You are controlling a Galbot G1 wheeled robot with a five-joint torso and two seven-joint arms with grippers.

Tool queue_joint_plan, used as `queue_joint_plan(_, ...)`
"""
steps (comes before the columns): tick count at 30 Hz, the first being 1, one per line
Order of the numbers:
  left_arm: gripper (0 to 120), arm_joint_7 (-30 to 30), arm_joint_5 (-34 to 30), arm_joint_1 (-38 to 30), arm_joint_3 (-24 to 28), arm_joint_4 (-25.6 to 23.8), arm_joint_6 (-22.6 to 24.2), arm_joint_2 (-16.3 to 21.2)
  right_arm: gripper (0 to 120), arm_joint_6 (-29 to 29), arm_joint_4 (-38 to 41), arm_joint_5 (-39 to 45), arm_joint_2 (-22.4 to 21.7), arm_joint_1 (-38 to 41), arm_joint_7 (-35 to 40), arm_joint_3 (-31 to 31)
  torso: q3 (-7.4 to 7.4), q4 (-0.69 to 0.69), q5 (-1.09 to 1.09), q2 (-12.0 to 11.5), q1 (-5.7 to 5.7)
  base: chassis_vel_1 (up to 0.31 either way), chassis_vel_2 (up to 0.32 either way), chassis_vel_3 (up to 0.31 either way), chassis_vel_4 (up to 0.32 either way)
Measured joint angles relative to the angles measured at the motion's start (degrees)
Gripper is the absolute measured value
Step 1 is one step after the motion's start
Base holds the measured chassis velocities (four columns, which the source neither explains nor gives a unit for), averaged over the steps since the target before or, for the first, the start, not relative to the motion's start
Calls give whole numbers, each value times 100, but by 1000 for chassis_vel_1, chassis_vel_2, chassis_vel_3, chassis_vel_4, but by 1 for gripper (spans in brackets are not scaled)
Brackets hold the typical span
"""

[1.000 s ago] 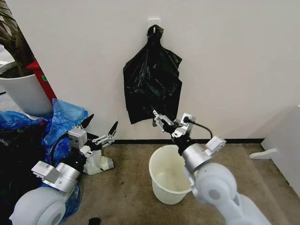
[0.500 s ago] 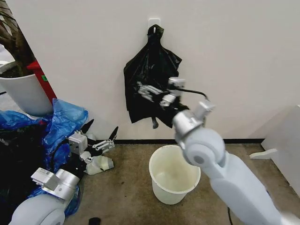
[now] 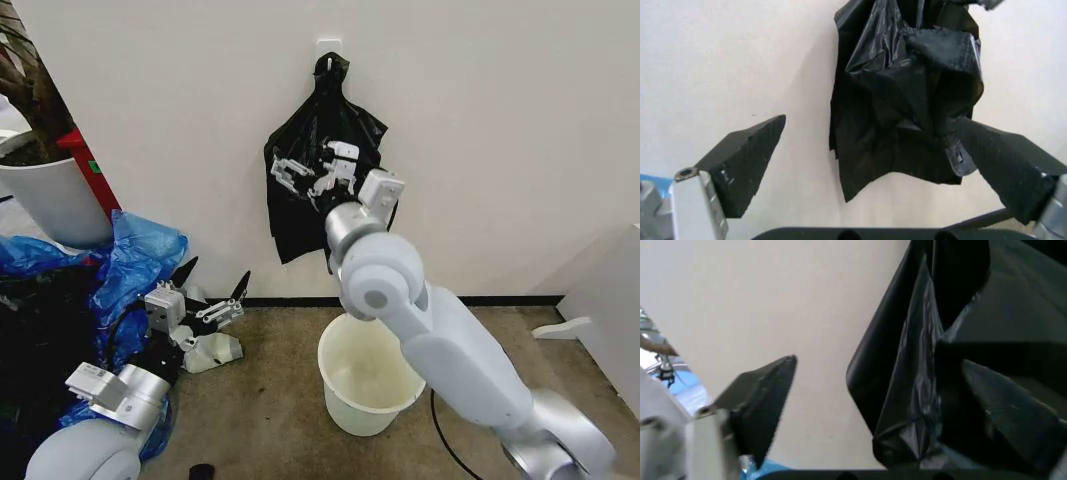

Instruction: Place the garbage bag over the trash bin.

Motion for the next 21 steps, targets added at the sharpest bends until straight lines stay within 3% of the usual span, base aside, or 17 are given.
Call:
queue_joint_plan(6, 100, -9, -25, -28, 6, 16, -10, -10, 74, 5, -282, 33, 68, 69, 110, 46, 0, -1, 1, 0, 0, 0, 0, 0, 0)
queue_joint_plan(21, 100, -15, -45, -44, 28, -8, -32, -119, 73, 110, -329, 98, 115, -16, 458, -3, 0, 0, 1, 0, 0, 0, 0, 0, 0)
